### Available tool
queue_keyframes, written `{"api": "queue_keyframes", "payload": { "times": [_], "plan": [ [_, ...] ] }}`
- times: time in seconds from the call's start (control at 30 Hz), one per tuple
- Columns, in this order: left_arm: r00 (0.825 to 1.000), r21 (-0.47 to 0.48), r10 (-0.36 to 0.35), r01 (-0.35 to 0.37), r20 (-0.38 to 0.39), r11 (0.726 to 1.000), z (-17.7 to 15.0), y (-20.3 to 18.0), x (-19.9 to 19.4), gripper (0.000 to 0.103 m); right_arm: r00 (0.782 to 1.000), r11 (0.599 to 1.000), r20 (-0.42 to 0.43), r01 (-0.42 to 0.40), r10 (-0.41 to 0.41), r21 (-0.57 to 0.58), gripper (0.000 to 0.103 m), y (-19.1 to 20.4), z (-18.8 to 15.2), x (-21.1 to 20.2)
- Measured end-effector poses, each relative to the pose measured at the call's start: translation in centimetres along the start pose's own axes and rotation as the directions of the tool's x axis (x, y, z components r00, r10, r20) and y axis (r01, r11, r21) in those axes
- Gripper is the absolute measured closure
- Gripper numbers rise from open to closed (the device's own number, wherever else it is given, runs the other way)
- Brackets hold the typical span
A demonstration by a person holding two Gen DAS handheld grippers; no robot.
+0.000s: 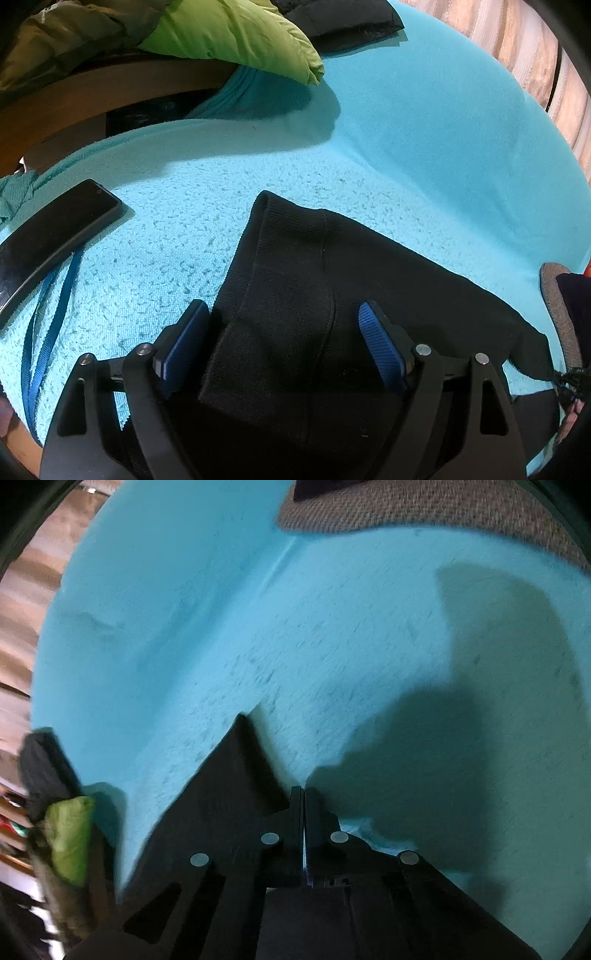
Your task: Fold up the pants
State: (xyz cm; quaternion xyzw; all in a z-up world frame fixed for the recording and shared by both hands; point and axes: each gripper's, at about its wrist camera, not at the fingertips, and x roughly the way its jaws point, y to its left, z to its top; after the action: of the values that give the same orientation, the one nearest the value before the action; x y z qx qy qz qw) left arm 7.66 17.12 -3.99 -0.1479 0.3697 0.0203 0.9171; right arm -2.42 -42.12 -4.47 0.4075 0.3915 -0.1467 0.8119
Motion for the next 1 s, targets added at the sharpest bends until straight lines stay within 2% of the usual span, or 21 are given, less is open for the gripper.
{"api": "queue_keyframes", "payload": {
  "times": [0.03, 0.07, 0.1, 0.13, 0.17, 0.2, 0.27, 0.33, 0.4, 0.47, 0.53, 0.57, 0.63, 0.8, 1.0],
  "plan": [
    [1.0, 0.002, 0.001, -0.001, -0.002, 1.0, 0.0, 0.0, 0.0, 0.019, 0.999, 0.999, 0.039, 0.008, -0.007, -0.032, 0.097, 0.8, 0.2, -0.5],
    [1.0, 0.005, 0.002, -0.002, -0.004, 1.0, 0.0, -0.1, 0.1, 0.018, 0.997, 0.999, 0.076, -0.008, 0.011, -0.043, 0.097, 1.3, 0.5, -1.0],
    [1.0, 0.007, 0.003, -0.003, -0.005, 1.0, 0.0, -0.1, 0.1, 0.018, 0.993, 0.997, 0.105, -0.043, 0.049, -0.06, 0.091, 1.9, 0.9, -1.3],
    [1.0, 0.008, 0.004, -0.004, -0.005, 1.0, 0.0, -0.1, 0.1, 0.018, 0.99, 0.994, 0.111, -0.073, 0.082, -0.077, 0.083, 2.3, 1.5, -1.3],
    [1.0, 0.01, 0.005, -0.004, -0.005, 1.0, 0.0, -0.1, 0.1, 0.018, 0.986, 0.987, 0.1, -0.124, 0.134, -0.099, 0.063, 3.2, 2.4, -0.8],
    [1.0, 0.011, 0.004, -0.004, -0.005, 1.0, 0.0, -0.1, 0.1, 0.017, 0.981, 0.978, 0.075, -0.172, 0.182, -0.119, 0.055, 3.8, 3.4, -0.1],
    [1.0, 0.008, -0.002, 0.002, -0.002, 1.0, -0.1, 0.0, 0.1, 0.017, 0.977, 0.967, -0.022, -0.211, 0.21, -0.142, 0.058, 5.1, 5.0, 1.9],
    [1.0, -0.004, -0.011, 0.011, 0.004, 1.0, -0.2, 0.2, 0.0, 0.017, 0.983, 0.969, -0.119, -0.161, 0.14, -0.189, 0.059, 6.3, 6.6, 4.4],
    [1.0, -0.012, -0.016, 0.016, 0.009, 1.0, -0.2, 0.3, -0.1, 0.017, 0.984, 0.962, -0.159, -0.118, 0.08, -0.244, 0.069, 7.3, 7.2, 6.0],
    [1.0, -0.014, -0.016, 0.016, 0.01, 1.0, -0.3, 0.3, 0.0, 0.017, 0.985, 0.951, -0.17, -0.071, 0.019, -0.301, 0.072, 7.5, 7.5, 6.9],
    [1.0, -0.011, -0.015, 0.015, 0.009, 1.0, -0.3, 0.2, 0.0, 0.017, 0.981, 0.938, -0.192, -0.06, -0.007, -0.341, 0.074, 7.7, 7.3, 7.6],
    [1.0, -0.011, -0.015, 0.015, 0.008, 1.0, -0.2, 0.2, 0.0, 0.017, 0.98, 0.931, -0.195, -0.048, -0.026, -0.362, 0.079, 7.5, 7.3, 7.7],
    [1.0, -0.011, -0.014, 0.014, 0.007, 1.0, -0.2, 0.2, 0.1, 0.017, 0.982, 0.914, -0.181, -0.019, -0.06, -0.405, 0.082, 7.7, 6.9, 8.0],
    [1.0, -0.012, -0.014, 0.014, 0.008, 1.0, -0.2, 0.1, 0.1, 0.017, 0.982, 0.915, -0.188, -0.055, -0.023, -0.399, 0.086, 7.6, 6.7, 7.9],
    [1.0, -0.012, -0.014, 0.014, 0.008, 1.0, -0.2, 0.1, 0.1, 0.017, 0.988, 0.923, -0.156, -0.063, 0.004, -0.379, 0.077, 7.3, 5.8, 7.9]
  ]
}}
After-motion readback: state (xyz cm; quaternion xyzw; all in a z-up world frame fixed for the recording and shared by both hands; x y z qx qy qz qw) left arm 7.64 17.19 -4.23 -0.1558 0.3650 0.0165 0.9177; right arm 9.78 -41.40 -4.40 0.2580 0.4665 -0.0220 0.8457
